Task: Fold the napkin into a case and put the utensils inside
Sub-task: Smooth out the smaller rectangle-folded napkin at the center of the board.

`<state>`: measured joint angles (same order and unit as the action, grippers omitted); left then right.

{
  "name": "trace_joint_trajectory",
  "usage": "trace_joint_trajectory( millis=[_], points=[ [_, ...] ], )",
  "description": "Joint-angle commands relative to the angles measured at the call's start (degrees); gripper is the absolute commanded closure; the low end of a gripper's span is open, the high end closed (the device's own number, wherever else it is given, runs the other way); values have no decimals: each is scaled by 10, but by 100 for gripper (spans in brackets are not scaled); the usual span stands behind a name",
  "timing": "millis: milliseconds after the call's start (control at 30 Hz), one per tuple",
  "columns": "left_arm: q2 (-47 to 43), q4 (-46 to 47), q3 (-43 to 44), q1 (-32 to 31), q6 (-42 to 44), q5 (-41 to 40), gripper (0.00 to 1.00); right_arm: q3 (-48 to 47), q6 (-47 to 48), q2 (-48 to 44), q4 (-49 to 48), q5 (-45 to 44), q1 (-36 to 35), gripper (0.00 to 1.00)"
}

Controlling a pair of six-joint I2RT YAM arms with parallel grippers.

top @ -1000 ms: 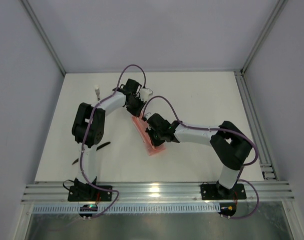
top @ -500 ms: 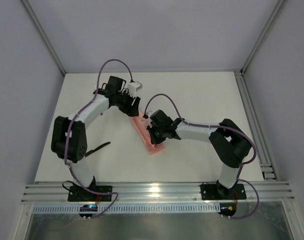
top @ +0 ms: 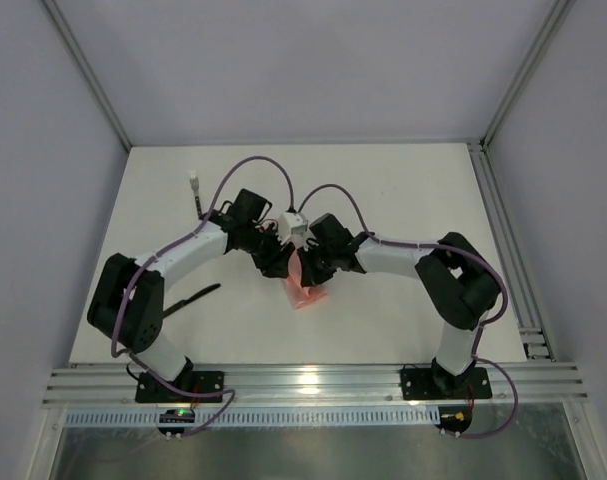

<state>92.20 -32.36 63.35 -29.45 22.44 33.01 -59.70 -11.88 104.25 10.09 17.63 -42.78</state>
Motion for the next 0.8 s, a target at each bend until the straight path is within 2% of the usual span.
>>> trace_joint_trajectory(
  millis=[0, 200, 300, 367, 467, 533, 567, 767],
  points=[
    [7, -3, -25, -3, 57, 27, 48, -11, 4, 10, -38, 33, 3, 96],
    [22, 62, -48, -4, -15, 20, 47, 4, -23, 17, -77, 63, 14, 96],
    [4, 119, -75, 27, -99, 77, 52, 17, -38, 18, -96, 71, 19, 96],
    [-25, 143, -98, 50, -143, 76, 51, 20, -42, 24, -116, 71, 20, 96],
    [-40, 168, -118, 35, -115, 22, 47, 21, -49, 33, -130, 81, 21, 96],
    [-27, 144, -100, 26, -94, 2, 47, 20, -55, 38, -135, 85, 22, 96],
    [-15, 134, -86, 7, -56, -41, 48, 21, -56, 39, -136, 85, 22, 96],
    [36, 57, -33, -3, 33, -57, 44, 31, -75, 39, -150, 78, 24, 96]
  ],
)
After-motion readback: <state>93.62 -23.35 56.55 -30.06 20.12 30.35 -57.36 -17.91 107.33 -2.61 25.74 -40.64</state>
